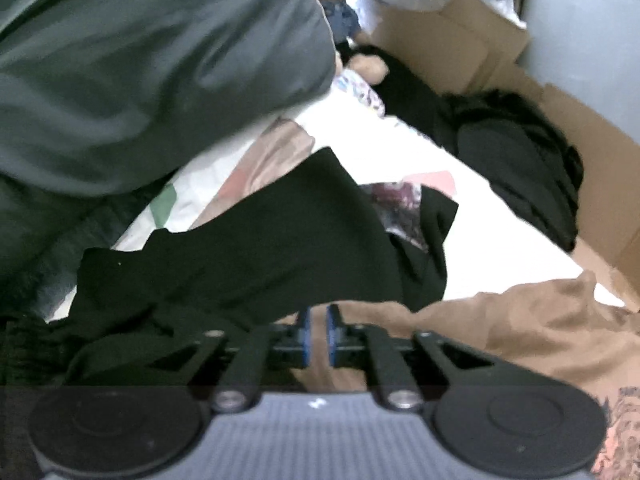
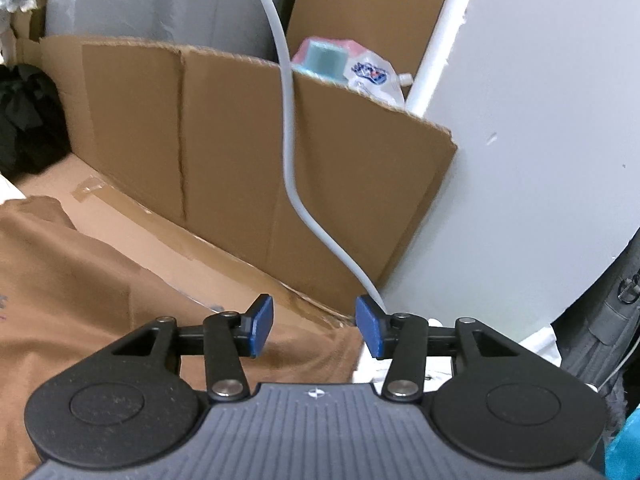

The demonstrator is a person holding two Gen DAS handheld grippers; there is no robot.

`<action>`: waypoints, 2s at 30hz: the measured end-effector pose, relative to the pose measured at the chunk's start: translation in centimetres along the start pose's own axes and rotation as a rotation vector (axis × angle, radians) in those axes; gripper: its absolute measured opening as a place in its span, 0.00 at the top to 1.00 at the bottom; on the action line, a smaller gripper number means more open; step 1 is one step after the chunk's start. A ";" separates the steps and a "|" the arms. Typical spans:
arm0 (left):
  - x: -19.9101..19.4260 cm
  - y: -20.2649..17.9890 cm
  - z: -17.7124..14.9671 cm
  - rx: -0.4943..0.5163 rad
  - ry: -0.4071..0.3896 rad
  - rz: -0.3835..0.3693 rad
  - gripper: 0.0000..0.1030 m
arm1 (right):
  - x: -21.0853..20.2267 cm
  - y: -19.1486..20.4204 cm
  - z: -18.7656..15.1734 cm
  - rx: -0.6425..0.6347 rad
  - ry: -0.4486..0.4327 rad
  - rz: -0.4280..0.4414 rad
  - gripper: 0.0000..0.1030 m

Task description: Fold clothes

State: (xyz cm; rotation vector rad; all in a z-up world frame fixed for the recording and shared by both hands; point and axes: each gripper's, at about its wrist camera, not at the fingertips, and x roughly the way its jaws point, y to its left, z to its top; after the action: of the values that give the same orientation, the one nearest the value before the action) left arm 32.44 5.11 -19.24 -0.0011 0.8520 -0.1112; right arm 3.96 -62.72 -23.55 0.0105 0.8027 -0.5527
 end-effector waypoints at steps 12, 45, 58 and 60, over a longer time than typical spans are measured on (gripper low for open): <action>-0.2 -0.6 -5.7 -0.082 0.170 -0.163 0.72 | -1.6 0.4 -2.5 0.042 0.040 0.086 0.46; -1.0 -5.1 -3.5 0.250 0.073 0.001 0.95 | -1.6 -0.4 -6.5 0.071 0.131 0.180 0.46; -2.9 -3.8 -3.2 0.394 0.147 0.100 0.82 | -2.3 -0.1 -6.6 0.053 0.127 0.203 0.46; -2.9 -2.8 -3.5 0.388 0.158 0.133 0.82 | -2.4 0.0 -6.7 0.047 0.129 0.208 0.46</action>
State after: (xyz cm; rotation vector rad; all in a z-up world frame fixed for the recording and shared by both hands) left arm 27.61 2.74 -19.23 0.4323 0.9744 -0.1517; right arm -1.91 -60.19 -26.63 0.1725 0.9021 -0.3763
